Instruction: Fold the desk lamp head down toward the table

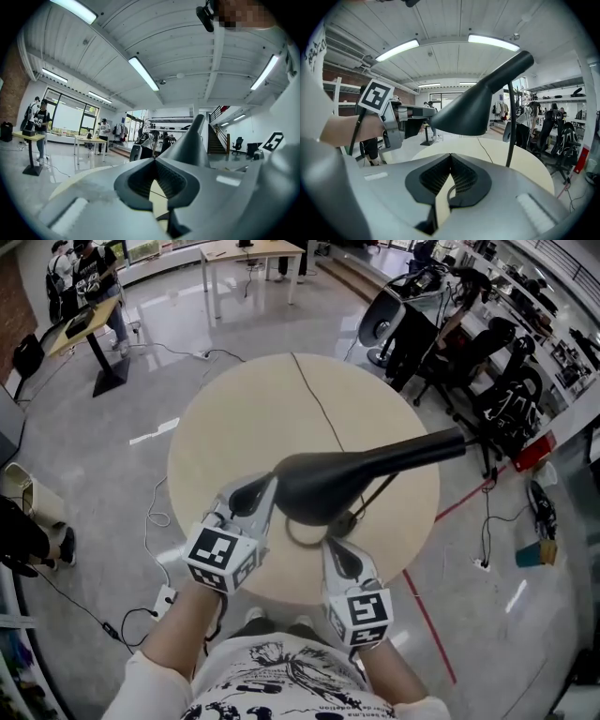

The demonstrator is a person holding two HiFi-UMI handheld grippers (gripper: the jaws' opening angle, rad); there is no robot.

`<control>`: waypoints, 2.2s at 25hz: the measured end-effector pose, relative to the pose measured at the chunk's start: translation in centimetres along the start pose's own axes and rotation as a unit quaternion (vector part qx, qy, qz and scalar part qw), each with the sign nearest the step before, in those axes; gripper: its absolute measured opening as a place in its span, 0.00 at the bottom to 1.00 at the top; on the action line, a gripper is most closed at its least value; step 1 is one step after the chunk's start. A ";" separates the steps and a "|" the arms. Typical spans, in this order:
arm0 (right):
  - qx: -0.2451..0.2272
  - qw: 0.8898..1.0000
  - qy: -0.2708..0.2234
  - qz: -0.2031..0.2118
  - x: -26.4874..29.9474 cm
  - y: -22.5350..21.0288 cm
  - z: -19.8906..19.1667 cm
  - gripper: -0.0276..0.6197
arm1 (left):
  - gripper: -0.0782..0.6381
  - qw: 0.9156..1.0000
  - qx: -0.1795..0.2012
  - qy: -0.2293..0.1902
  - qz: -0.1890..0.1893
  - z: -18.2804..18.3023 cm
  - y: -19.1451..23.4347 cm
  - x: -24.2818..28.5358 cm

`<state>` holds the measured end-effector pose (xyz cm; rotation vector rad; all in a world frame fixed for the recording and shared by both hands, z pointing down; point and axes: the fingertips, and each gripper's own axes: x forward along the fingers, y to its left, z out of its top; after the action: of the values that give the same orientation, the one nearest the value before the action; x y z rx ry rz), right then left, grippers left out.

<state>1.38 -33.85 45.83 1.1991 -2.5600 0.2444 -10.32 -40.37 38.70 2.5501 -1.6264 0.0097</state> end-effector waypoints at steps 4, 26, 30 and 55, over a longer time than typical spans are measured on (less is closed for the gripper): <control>0.003 1.000 0.006 -0.012 -0.3 -0.3 -0.2 0.06 | 0.12 1.000 -0.008 0.014 -0.013 -1.4 -0.5 0.6; -0.011 0.998 -0.012 -0.055 -1.4 -1.4 0.8 0.06 | 0.12 0.998 -0.021 0.049 -0.039 -5.3 -1.8 3.0; -0.014 0.997 -0.025 -0.065 -1.7 -1.3 2.0 0.06 | 0.12 0.999 -0.014 0.030 -0.025 -3.7 -1.6 2.1; 0.013 0.985 -0.043 -0.166 -6.8 4.4 -1.5 0.06 | 0.12 0.991 -0.036 0.045 -0.125 -6.5 -7.3 -10.7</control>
<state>2.40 -25.74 44.84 1.6507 -2.3816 0.1532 -7.87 -27.03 43.71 2.6352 -1.2448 0.0427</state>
